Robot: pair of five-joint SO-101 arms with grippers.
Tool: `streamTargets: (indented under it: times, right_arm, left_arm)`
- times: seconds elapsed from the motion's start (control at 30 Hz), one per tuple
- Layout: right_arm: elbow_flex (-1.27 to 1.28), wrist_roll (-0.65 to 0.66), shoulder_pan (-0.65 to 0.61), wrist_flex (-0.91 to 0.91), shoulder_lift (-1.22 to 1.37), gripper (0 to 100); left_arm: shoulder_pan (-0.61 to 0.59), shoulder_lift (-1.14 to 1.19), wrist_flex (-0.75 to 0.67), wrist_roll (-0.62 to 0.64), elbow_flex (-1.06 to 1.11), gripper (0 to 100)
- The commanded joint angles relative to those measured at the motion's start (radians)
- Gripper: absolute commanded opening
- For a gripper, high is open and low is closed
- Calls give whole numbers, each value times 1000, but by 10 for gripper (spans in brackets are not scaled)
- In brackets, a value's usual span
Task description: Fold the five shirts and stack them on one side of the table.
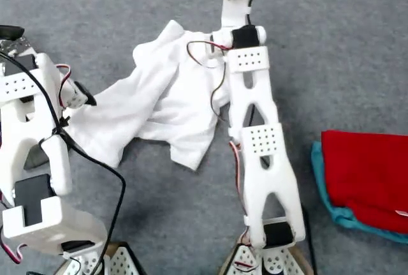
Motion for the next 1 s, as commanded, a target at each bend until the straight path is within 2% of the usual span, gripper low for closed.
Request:
streamTargets:
  times: [0.0,0.27,0.73,0.8,0.93,0.97]
  right_arm:
    - [-39,2,-7,-23,-4,326]
    - [-39,2,-5,-41,-1,326]
    - [-39,2,15,-48,-2,326]
    - [-39,2,15,-48,-2,326]
    - [-39,2,16,-43,-2,326]
    - [-39,2,15,-43,-2,326]
  left_arm:
    - [-29,-41,-101,11,40,264]
    - [-34,-41,-278,11,155,127]
    - [-28,-41,-278,6,150,20]
    - [-29,-44,-244,-5,150,53]
    - [-15,-42,-120,-140,127,245]
    - [-12,-42,-112,-164,127,267]
